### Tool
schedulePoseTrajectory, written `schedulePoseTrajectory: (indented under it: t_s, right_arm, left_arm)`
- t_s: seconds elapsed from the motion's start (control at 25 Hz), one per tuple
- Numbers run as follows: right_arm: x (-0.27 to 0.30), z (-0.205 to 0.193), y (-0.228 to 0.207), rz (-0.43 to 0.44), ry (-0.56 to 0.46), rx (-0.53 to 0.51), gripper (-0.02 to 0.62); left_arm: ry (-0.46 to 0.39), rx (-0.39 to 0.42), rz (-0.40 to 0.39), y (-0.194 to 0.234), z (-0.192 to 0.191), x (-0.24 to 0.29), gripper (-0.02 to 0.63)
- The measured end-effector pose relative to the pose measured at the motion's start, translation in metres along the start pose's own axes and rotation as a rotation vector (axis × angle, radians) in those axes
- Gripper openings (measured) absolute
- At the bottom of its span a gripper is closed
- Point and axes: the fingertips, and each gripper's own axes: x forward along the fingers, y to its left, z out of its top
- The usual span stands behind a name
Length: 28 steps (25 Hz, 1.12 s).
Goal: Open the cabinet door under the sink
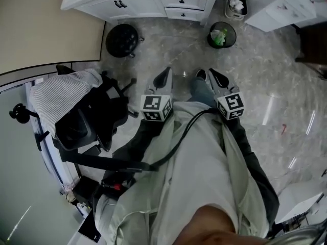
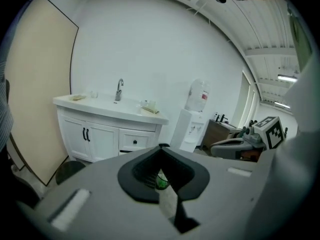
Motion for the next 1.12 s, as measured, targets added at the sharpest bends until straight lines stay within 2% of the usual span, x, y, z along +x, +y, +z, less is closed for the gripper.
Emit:
schedulePoseTrajectory:
  t_s: [0.24,0.36,0.56,0.68,0.88,1.12]
  right_arm:
    - [-0.004,0.0,-0.06,0.02,-0.003,0.04,0.001]
    - [0.006,-0.01,-0.072,0.05,0.024,0.051,0.002]
    - [0.033,-0.018,-0.077,0.082,0.099,-0.038,0.0]
    - [0.047,-0.013,-0.083,0.071,0.129,-0.095,0.002]
    - [0.079,0.001,-0.099,-0.012,0.155,-0.131,0.001]
    - [0.142,0.019,-0.098,-0.115,0.178,-0.092,0.002]
  left_arm:
    - [-0.021,-0.003,0.11,-0.006,0.021,0.028,0.008]
    - [-0.043,0.0,0.16,0.004,0.029,0.032,0.008]
    - [-0.038,-0.034,0.184,0.026,0.037,0.051,0.008]
    - [-0.03,-0.046,0.138,0.032,0.044,0.077,0.008]
    - [-0.037,-0.048,0.005,0.054,0.067,0.123,0.008]
    - [-0.026,-0.041,-0.092,0.099,0.095,0.147,0.008]
